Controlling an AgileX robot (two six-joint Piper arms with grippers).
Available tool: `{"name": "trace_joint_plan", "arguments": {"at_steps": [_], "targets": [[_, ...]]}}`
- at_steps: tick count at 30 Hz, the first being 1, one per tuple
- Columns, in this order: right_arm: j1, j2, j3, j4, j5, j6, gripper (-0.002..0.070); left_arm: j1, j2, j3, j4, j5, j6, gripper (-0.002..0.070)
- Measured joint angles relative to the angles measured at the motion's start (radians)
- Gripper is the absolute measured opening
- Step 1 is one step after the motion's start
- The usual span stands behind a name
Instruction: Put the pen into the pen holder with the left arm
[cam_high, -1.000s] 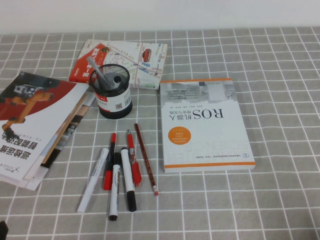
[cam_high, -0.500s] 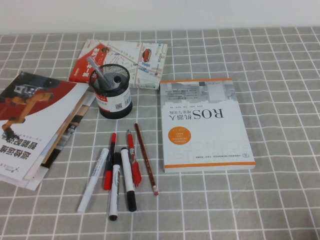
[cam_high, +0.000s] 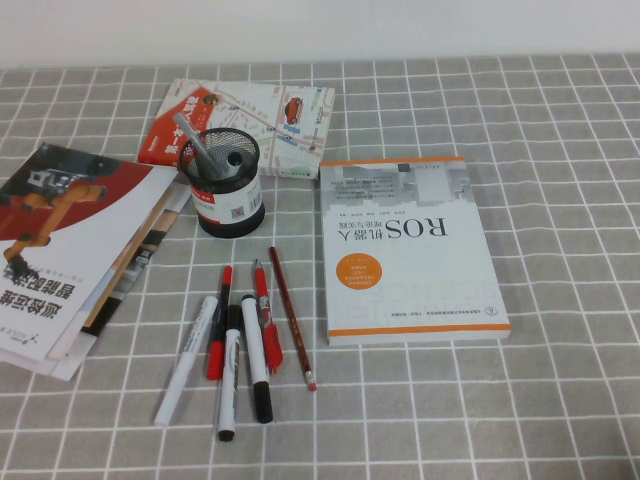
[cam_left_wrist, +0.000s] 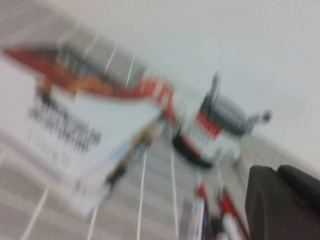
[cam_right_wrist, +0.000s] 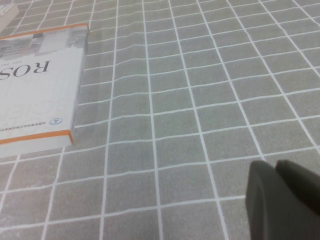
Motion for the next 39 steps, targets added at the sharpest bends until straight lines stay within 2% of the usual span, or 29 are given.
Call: {"name": "trace_joint_plan", "arguments": {"at_steps": [6,14,20,23,29,39], "targets": [[0.000,0.000,0.000,0.000,0.000,0.000,-0.0015,0.000,0.225,-0.155,-0.002,0.181,0.005,-0.0003],[0.000,0.000,0.000,0.000,0.000,0.000,-0.0015,0.000,0.595,-0.496,-0.002,0.492,0.258,-0.0003],[0.000,0.000,0.000,0.000,0.000,0.000,-0.0015,-0.003,0.868,-0.664,-0.002,0.618,0.387,-0.0003],[0.000,0.000,0.000,0.000,0.000,0.000,-0.0015,-0.047,0.993,-0.723,-0.002,0.638,0.420,-0.0003],[0.000,0.000,0.000,0.000,0.000,0.000,-0.0015,-0.204,1.224,-0.839,0.034,0.657,0.404,-0.0003],[0.000,0.000,0.000,0.000,0.000,0.000,-0.0015,-0.242,1.529,-1.033,0.117,0.772,0.365,-0.0003]]}}
